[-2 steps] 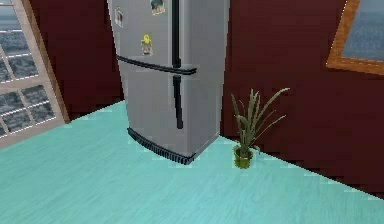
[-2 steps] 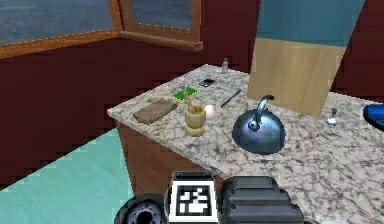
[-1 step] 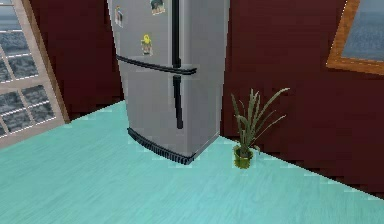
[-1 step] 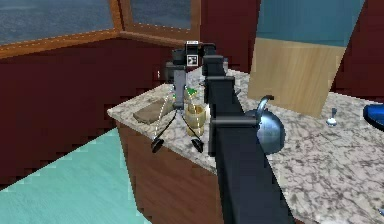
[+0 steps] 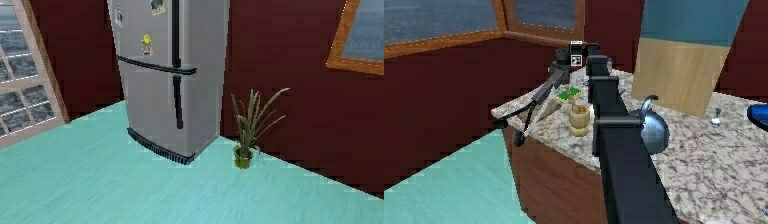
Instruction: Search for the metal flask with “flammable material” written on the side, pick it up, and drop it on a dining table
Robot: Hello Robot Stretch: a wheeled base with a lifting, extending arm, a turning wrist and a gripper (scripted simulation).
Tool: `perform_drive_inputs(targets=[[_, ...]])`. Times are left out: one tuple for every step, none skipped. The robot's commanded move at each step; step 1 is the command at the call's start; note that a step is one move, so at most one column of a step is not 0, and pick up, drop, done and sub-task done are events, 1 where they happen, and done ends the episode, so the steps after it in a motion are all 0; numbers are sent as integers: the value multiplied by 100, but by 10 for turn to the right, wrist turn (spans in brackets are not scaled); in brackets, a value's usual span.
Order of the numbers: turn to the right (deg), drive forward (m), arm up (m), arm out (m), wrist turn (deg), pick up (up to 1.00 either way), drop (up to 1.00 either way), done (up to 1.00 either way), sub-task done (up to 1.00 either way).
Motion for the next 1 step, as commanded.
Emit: perform_drive_inputs(targets=[[0, 0, 0, 0, 450, 0, 0, 0, 0]])
